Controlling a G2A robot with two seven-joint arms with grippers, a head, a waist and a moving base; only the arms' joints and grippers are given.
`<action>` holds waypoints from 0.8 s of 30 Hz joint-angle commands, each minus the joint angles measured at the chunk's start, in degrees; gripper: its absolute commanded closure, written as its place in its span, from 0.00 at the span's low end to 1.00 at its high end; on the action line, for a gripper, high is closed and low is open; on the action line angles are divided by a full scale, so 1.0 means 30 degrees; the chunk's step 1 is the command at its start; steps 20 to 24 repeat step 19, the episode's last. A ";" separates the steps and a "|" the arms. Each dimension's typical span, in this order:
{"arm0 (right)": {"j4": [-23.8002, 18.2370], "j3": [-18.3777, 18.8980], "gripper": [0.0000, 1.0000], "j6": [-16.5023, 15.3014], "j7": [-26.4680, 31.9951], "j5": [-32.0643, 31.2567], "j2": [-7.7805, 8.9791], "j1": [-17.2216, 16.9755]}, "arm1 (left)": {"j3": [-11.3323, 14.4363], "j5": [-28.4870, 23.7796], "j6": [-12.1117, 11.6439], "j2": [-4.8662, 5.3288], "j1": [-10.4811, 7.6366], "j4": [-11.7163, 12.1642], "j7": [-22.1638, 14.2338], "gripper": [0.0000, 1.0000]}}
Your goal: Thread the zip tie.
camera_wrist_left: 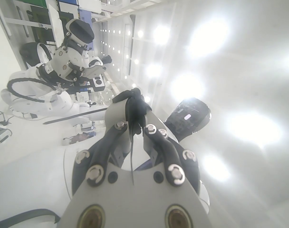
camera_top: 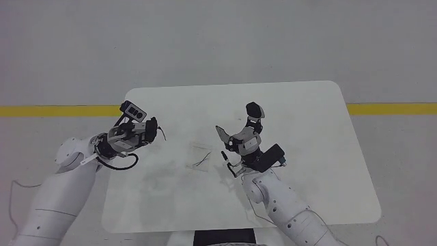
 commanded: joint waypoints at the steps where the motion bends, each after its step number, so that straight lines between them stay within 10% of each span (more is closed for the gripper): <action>1: 0.0000 0.0000 0.00 0.0000 0.0000 0.0000 0.0000 0.0000 | 0.0000 0.0000 0.0000 0.0000 0.0000 0.0000 0.0000 1.00; 24: 0.0000 0.0000 0.00 0.0000 0.0000 0.0000 0.0000 0.0000 | -0.0011 0.2014 0.0561 0.0095 0.0202 -0.0724 0.1362 1.00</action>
